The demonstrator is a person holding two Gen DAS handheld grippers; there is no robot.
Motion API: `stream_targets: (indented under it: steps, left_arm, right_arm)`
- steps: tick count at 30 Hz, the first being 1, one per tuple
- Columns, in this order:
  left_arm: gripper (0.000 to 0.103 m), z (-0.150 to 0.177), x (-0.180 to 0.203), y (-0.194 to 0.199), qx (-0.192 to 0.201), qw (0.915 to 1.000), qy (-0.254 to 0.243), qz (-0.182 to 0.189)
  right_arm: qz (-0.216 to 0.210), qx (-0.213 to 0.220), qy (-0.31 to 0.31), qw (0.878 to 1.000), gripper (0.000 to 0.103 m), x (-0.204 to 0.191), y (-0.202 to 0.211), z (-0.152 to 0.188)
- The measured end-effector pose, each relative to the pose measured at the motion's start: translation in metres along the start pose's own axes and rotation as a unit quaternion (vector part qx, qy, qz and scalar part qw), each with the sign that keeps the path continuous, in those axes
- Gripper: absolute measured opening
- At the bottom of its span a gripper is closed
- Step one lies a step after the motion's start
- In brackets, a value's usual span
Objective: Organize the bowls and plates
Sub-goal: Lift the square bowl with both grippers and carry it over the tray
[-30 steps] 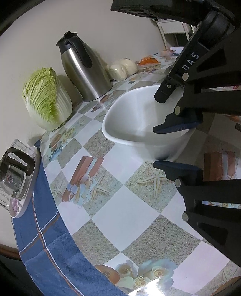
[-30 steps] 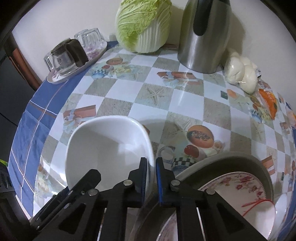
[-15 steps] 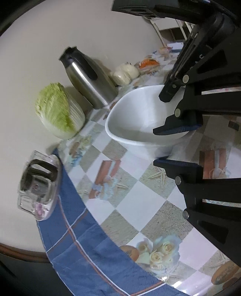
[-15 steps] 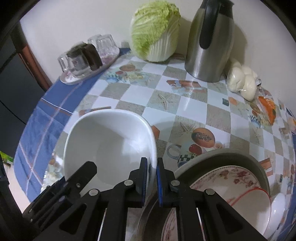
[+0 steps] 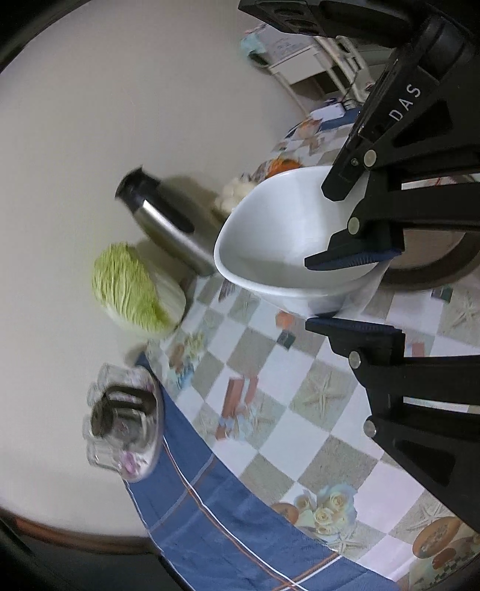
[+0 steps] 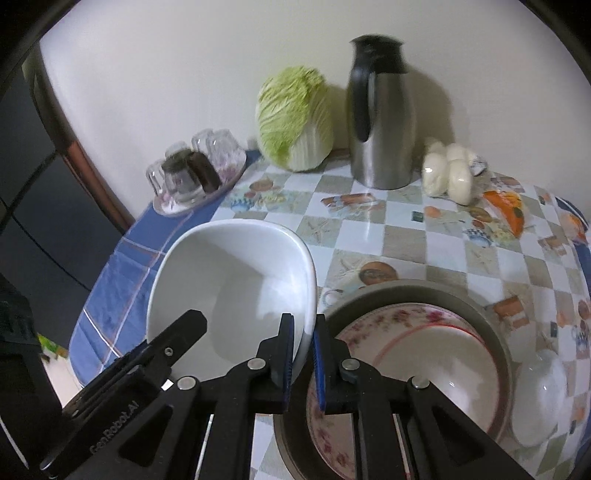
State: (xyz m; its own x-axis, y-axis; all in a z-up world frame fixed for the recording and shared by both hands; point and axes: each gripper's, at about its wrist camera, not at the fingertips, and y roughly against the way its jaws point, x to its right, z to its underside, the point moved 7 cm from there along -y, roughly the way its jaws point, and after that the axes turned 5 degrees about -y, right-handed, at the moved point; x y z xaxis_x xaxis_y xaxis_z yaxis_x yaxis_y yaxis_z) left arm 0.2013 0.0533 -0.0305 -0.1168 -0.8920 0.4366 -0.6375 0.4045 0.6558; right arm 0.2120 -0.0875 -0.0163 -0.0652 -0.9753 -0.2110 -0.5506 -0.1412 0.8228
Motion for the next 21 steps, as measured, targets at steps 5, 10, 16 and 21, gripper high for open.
stream_targets:
  steps: [5, 10, 16, 21]
  left_arm:
    - [0.027, 0.005, 0.033, 0.009, 0.005, 0.9991, -0.042, 0.007]
    - [0.027, 0.012, 0.063, 0.012, 0.001, 0.9971, -0.076, 0.009]
    - [0.027, 0.018, 0.092, 0.015, 0.0, 0.9942, -0.107, 0.007]
    - [0.027, 0.022, 0.116, 0.018, 0.004, 0.9908, -0.135, 0.005]
  right_arm:
    - [-0.007, 0.029, -0.032, 0.999, 0.011, 0.026, 0.029, 0.006]
    - [-0.015, 0.043, -0.06, 0.997, 0.011, 0.051, 0.046, 0.012]
    - [-0.019, 0.06, -0.081, 0.995, 0.011, 0.076, 0.067, 0.016]
    - [-0.032, 0.072, -0.107, 0.991, 0.011, 0.096, 0.082, 0.021]
